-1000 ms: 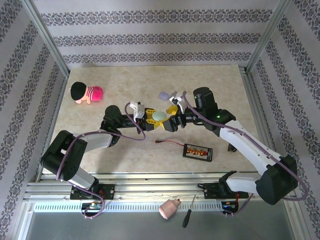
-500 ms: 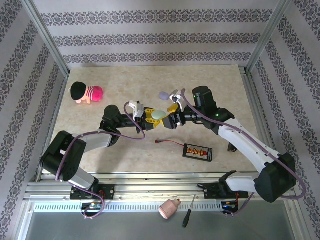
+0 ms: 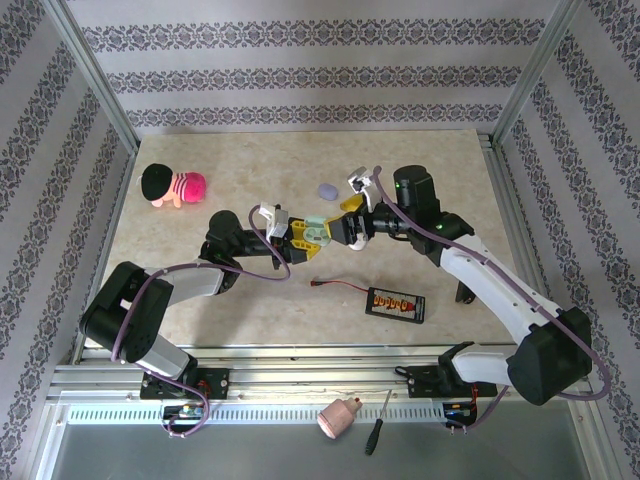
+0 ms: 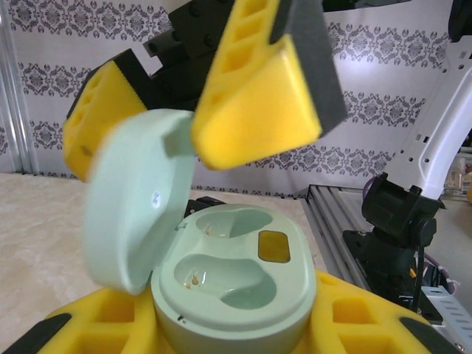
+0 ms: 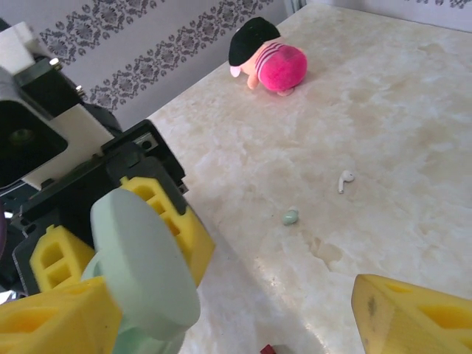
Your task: Insert wireless bluetooth earbuds into charging case
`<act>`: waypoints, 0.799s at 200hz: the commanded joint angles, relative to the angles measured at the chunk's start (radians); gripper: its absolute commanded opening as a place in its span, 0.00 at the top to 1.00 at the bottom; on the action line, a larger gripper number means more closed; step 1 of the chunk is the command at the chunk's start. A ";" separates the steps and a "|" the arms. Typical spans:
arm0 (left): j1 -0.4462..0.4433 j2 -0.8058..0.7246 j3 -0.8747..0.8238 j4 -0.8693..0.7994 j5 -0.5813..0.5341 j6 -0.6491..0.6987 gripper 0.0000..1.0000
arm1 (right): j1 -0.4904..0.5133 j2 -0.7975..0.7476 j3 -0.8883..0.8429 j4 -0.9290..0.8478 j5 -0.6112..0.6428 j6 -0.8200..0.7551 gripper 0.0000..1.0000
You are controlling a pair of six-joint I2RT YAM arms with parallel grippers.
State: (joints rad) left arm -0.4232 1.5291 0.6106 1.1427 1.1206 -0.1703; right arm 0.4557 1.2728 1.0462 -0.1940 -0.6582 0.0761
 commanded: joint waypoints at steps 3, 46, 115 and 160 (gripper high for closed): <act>0.005 -0.001 -0.006 0.064 0.044 -0.023 0.65 | -0.006 0.014 0.033 0.030 -0.008 0.011 0.21; 0.006 0.000 -0.010 0.075 0.038 -0.028 0.65 | -0.007 0.027 0.035 0.024 -0.072 0.004 0.28; 0.077 0.008 -0.064 0.098 -0.020 -0.003 0.65 | -0.019 -0.074 -0.038 0.096 -0.074 0.028 0.18; 0.176 -0.006 -0.122 0.168 -0.034 -0.021 0.65 | -0.072 -0.063 -0.104 0.189 0.067 0.233 0.21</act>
State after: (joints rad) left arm -0.2886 1.5307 0.5125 1.2133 1.0908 -0.1822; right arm 0.4065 1.1835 0.9745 -0.0761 -0.6956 0.1764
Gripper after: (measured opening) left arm 0.350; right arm 0.804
